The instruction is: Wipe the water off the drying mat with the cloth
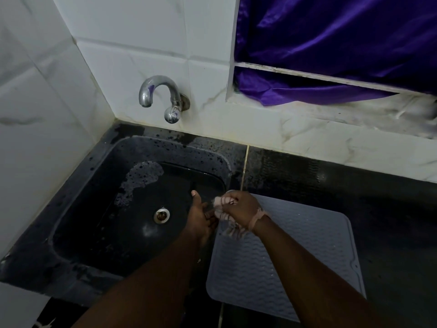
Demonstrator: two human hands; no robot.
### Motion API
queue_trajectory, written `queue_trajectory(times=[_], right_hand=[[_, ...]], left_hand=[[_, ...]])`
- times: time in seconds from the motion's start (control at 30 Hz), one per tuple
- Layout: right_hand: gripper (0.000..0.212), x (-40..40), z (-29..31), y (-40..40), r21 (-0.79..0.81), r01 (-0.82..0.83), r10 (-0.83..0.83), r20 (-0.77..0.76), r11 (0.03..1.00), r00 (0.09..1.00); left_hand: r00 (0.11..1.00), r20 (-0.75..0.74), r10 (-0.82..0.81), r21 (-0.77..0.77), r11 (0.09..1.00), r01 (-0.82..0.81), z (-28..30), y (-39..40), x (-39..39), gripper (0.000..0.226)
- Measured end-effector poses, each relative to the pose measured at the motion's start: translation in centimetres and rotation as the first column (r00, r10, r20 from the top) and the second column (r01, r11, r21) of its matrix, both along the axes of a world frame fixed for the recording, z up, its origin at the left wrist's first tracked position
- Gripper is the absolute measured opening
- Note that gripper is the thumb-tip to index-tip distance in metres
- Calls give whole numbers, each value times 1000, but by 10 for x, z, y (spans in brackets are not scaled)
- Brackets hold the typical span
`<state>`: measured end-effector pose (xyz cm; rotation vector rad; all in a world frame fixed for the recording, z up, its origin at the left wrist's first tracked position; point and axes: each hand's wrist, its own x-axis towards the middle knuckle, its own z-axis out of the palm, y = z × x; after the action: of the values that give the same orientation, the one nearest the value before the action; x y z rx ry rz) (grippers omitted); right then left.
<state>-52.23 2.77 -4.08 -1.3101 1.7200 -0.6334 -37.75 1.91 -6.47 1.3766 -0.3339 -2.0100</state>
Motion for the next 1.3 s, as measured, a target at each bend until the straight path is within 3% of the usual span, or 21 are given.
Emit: queue_trajectory(times=[0.07, 0.13, 0.4, 0.47, 0.53, 0.57, 0.63, 0.7, 0.77, 0.9, 0.97, 1.07, 1.1, 1.17, 1.23, 1.3], right_hand=[[13, -11, 2, -2, -104, 214, -223, -78, 971, 972], [23, -14, -2, -8, -148, 344, -368, -187, 927, 911], [16, 34, -15, -29, -69, 213, -223, -236, 975, 946], [17, 36, -8, -38, 4, 188, -184, -192, 982, 964], [19, 24, -3, -38, 35, 249, -246, -82, 968, 966], [22, 15, -3, -34, 20, 312, -310, -62, 950, 949], [32, -1, -6, -21, -96, 466, -475, -179, 880, 861], [19, -13, -11, -11, -219, 603, -642, -244, 767, 727], [21, -14, -15, -9, -199, 654, -682, -286, 730, 674], [25, 10, -9, -19, -108, 399, -411, -344, 910, 844], [30, 16, -2, -26, -39, 310, -309, -259, 950, 915], [23, 1, 1, -26, 44, 347, -347, 3, 937, 938], [19, -8, 4, -22, 39, 384, -385, 26, 922, 922], [27, -31, 6, -9, -46, 486, -488, -104, 873, 866], [24, -58, 7, 11, -137, 660, -673, -218, 738, 707], [22, -92, 5, 33, -197, 791, -812, -220, 580, 540]], left_hand=[[1000, 18, -9, -13, 1000, 9, -3, -3, -2, 97], [999, 32, -17, -26, 1000, 18, 0, -7, -6, 93], [1000, -16, 13, -6, 1000, -13, 3, -14, -14, 90], [999, -40, 21, -21, 1000, -22, -2, -14, -12, 91], [1000, -25, -4, -30, 1000, 3, 3, -17, -11, 95], [1000, -3, -17, -28, 999, 16, 3, -19, -11, 97], [998, 59, -39, -38, 998, 41, 6, -23, -11, 97], [990, 131, -45, -75, 996, 55, 10, -27, -15, 90], [984, 161, -78, -134, 986, 100, 18, -25, -23, 84], [986, 86, -140, -75, 986, 147, 25, -23, -35, 74], [982, 84, -170, -46, 984, 174, 13, -27, -36, 89], [976, 137, -172, -75, 980, 183, 4, -26, -37, 90], [971, 137, -195, -82, 975, 208, 3, -24, -39, 90], [940, 228, -256, -147, 945, 293, 1, -21, -45, 91], [831, 484, -275, -242, 870, 429, 14, -17, -51, 79], [700, 669, -249, -277, 790, 547, 26, -12, -58, 68]])
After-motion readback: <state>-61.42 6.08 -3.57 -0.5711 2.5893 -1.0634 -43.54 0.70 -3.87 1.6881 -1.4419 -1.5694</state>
